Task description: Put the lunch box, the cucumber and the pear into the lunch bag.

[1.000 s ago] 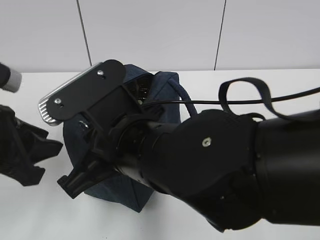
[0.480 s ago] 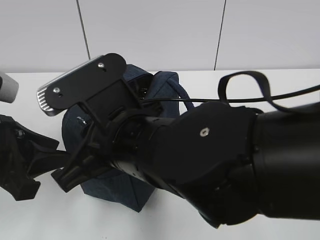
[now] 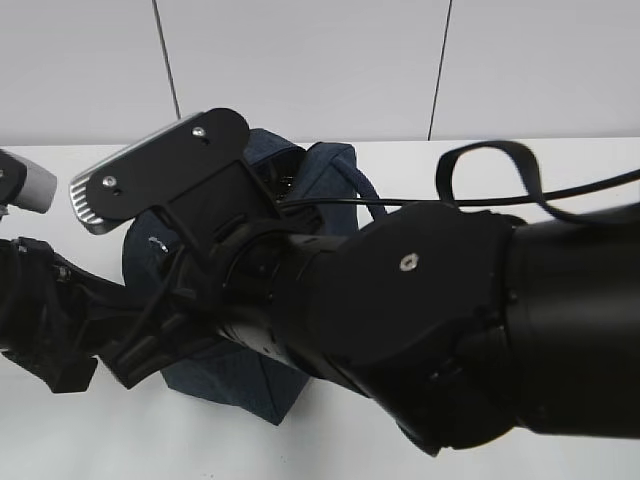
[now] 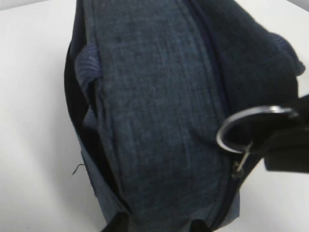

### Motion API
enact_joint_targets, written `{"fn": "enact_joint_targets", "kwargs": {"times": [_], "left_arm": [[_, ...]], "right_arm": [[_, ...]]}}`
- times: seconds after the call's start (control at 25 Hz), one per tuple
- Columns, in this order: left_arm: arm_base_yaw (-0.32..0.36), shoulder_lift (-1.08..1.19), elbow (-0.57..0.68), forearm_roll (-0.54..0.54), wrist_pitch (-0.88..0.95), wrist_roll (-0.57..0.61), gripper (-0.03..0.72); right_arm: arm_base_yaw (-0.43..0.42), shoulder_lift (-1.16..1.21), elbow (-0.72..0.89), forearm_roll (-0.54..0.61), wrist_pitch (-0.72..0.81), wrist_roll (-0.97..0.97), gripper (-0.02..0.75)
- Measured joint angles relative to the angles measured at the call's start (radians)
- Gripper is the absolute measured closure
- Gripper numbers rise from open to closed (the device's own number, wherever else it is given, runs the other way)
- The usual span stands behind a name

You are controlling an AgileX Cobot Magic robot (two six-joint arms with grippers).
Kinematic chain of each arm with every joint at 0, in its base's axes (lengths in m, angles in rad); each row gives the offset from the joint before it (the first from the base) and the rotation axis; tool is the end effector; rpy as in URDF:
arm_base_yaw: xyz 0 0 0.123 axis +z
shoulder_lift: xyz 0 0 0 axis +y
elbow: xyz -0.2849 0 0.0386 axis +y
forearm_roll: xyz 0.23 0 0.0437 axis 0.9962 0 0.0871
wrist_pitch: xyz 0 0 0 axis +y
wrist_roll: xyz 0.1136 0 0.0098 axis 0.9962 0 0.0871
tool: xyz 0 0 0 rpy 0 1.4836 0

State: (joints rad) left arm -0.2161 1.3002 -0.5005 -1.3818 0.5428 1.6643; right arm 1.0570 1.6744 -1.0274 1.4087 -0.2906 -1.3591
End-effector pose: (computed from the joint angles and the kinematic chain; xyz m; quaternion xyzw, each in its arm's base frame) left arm 0.2017 -0.1036 0.2012 0.3275 0.8422 -0.2275 0.3628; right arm 0.2113 0.3091 0.2450 -0.3518 0.7817 0.1562 0.4907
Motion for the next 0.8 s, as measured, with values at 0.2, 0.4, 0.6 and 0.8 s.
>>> {"fn": "enact_joint_targets", "kwargs": {"times": [0.2,0.4,0.6,0.8], "left_arm": [[0.000,0.056,-0.030,-0.053,0.011,0.054,0.453],[0.000,0.122,-0.066,-0.059,0.061,0.062,0.649],[0.000,0.130,-0.071,-0.059,0.068,0.062,0.672],[0.000,0.130,-0.071,-0.061,0.067,0.062,0.674]], "right_arm": [[0.000,0.000,-0.001,0.000,0.008,0.000,0.738],[0.000,0.000,-0.001,0.000,0.008,0.000,0.738],[0.000,0.000,-0.018,0.009,-0.017,0.000,0.738],[-0.011,0.000,-0.073,0.085,-0.076,-0.041,0.738]]}}
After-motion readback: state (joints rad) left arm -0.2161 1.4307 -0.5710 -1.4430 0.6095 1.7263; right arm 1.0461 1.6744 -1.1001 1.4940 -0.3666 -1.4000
